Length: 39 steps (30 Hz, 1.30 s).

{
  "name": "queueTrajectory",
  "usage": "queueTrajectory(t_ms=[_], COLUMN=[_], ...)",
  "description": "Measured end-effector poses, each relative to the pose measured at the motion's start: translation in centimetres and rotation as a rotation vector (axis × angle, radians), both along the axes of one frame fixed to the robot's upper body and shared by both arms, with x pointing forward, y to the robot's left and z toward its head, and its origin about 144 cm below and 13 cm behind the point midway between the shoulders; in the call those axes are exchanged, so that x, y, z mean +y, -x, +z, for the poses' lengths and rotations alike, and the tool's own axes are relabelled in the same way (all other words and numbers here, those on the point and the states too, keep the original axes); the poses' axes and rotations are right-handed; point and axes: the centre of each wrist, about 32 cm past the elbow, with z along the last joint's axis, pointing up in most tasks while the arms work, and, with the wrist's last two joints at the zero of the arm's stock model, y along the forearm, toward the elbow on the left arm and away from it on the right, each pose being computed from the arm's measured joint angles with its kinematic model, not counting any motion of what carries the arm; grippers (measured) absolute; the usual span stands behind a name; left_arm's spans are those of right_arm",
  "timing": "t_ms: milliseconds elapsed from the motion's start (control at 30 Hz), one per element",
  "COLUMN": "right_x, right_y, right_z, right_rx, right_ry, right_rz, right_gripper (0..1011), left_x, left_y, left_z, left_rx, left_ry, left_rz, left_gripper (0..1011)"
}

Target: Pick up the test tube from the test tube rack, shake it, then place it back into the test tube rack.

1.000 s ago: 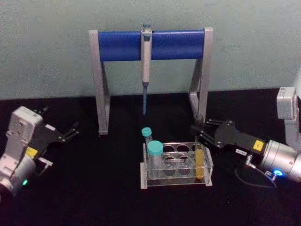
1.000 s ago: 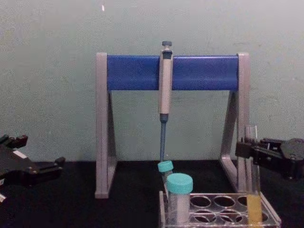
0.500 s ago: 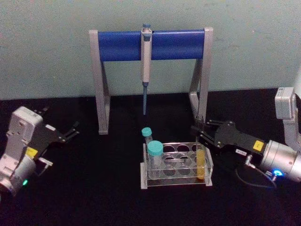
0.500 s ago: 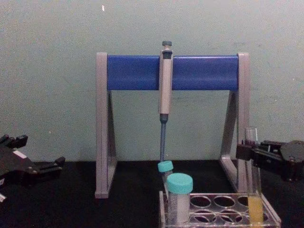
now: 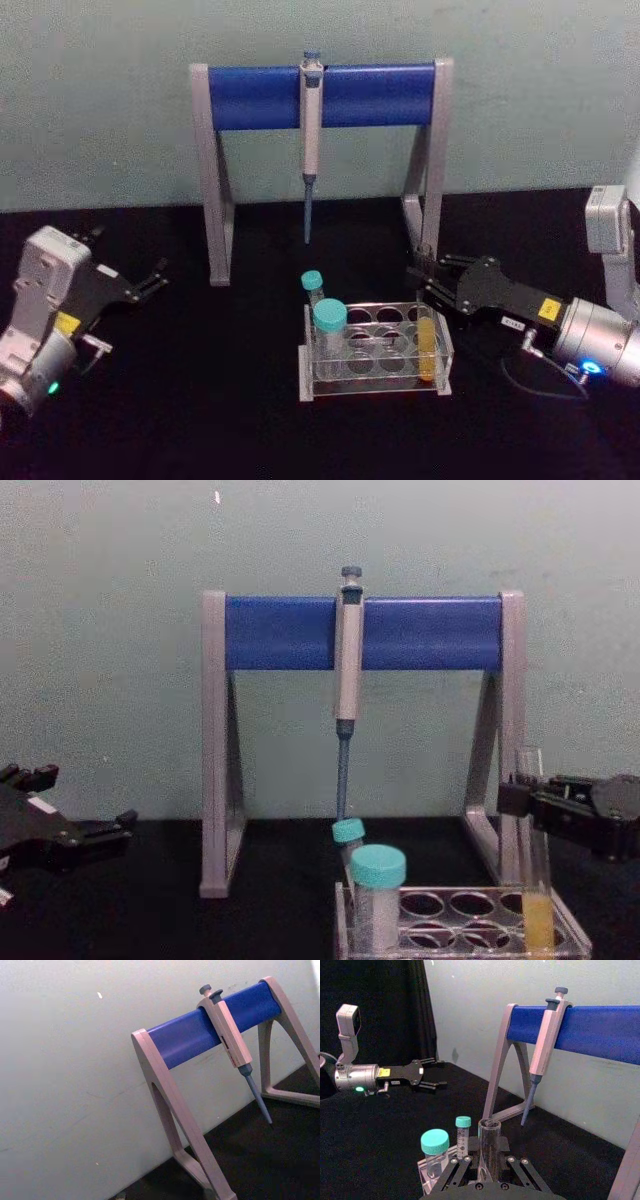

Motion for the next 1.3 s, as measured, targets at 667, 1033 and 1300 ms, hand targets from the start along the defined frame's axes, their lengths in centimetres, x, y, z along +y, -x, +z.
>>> queueTrajectory(t_ms=[667, 1033, 1300], right_x=[0.0, 0.0, 0.0], right_y=[0.0, 0.0, 0.0], right_z=[0.01, 0.01, 0.0], right_rx=[-0.001, -0.001, -0.001], right_ry=[-0.002, -0.002, -0.002], right_rz=[0.001, 0.001, 0.001], right_gripper=[702, 1000, 1000], left_x=[0.0, 0.0, 0.0], left_y=[0.0, 0.0, 0.0], left_z=[0.0, 0.0, 0.0], left_rx=[0.0, 0.0, 0.0], left_ry=[0.0, 0.0, 0.0], left_rz=[0.0, 0.0, 0.0], left_gripper=[1001, 1001, 1001])
